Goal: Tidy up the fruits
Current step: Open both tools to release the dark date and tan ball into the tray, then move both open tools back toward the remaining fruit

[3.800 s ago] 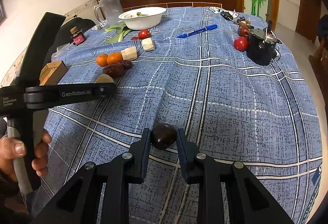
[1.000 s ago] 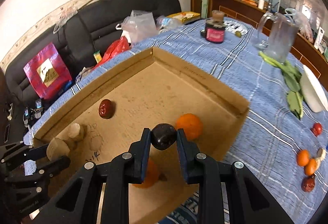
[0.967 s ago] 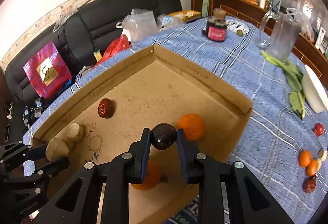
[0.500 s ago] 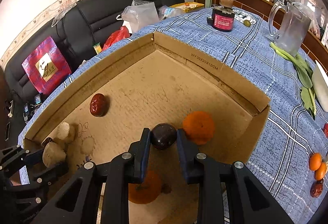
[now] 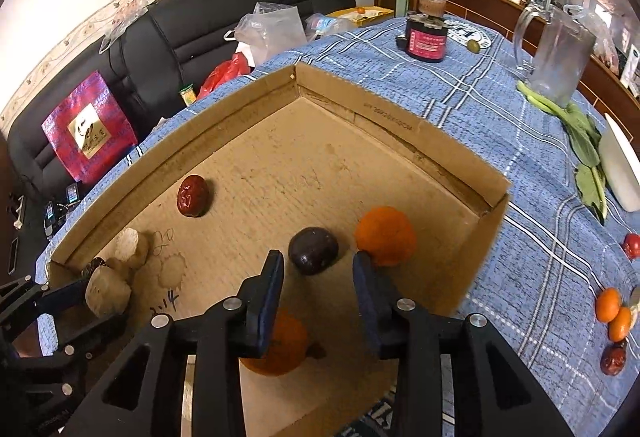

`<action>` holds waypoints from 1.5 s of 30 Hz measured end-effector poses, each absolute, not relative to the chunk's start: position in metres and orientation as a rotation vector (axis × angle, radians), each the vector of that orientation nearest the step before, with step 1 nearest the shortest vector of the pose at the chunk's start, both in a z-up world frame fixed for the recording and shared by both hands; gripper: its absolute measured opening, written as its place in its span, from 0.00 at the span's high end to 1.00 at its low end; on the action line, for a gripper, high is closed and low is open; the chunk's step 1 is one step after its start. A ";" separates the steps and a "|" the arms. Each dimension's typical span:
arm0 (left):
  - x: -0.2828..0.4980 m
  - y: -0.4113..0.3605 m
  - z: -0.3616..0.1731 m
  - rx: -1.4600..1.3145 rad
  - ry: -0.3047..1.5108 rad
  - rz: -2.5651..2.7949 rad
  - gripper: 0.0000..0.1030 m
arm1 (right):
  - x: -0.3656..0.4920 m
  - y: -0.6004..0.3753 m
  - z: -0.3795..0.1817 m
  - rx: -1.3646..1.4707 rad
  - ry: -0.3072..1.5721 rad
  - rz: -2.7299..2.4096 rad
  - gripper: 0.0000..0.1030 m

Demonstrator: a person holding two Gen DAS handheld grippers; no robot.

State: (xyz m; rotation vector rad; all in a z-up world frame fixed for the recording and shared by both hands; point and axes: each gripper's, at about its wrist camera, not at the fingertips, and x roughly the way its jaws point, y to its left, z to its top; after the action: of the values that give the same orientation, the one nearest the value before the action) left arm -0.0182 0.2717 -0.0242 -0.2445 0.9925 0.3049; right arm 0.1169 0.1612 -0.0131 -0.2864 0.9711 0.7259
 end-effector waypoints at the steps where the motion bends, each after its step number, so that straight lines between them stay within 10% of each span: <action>1: -0.020 0.272 -0.023 -0.249 0.990 0.306 0.56 | 0.116 0.159 -0.011 -0.284 0.968 0.721 0.62; 45: 0.051 0.071 0.003 -0.053 0.997 0.093 0.36 | 0.154 -0.145 -0.010 0.014 0.979 0.277 0.42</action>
State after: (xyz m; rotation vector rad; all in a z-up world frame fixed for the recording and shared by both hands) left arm 0.0515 0.0708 0.0032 -0.0528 0.9974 0.0933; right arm 0.1537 -0.1450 -0.0098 0.0136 0.9792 0.2767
